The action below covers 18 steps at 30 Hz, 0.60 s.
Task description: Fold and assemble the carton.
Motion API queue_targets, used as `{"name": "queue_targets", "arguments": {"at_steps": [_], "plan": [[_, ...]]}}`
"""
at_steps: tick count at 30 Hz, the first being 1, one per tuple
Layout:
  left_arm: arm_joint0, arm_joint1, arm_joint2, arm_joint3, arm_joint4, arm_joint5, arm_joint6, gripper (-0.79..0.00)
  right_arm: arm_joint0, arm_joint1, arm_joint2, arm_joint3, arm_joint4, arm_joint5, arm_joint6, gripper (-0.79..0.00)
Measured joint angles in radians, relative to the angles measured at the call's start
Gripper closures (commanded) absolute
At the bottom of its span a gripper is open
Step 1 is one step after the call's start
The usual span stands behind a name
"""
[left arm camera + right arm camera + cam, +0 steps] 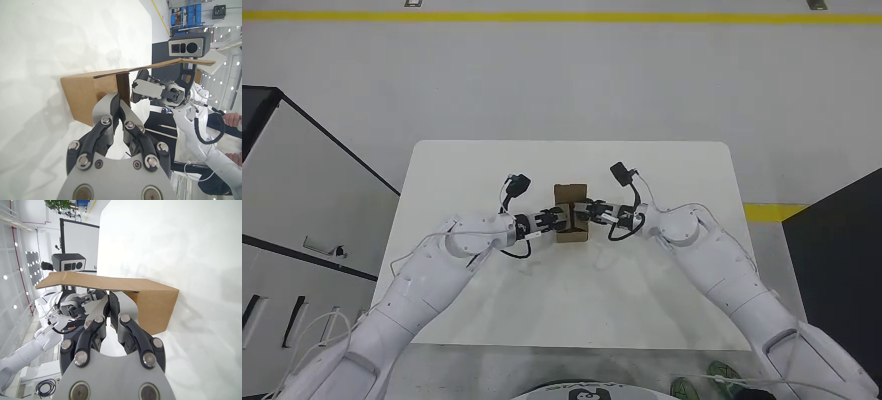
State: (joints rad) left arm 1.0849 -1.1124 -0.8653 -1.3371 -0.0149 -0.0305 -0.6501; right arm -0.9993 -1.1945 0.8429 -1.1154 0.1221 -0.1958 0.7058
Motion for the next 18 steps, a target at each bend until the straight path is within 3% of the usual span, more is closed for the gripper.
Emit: {"name": "queue_targets", "arguments": {"at_steps": [10,18], "plan": [[0.007,-0.003,-0.024,0.003,-0.018,-0.042,-0.02,0.0,0.009,-0.015,-0.017,0.02,-0.022,0.024,-0.001,0.0],[0.0,-0.01,-0.013,0.013,0.029,0.004,-0.013,0.0,0.009,-0.02,-0.011,0.014,-0.03,0.021,-0.006,0.0]]}}
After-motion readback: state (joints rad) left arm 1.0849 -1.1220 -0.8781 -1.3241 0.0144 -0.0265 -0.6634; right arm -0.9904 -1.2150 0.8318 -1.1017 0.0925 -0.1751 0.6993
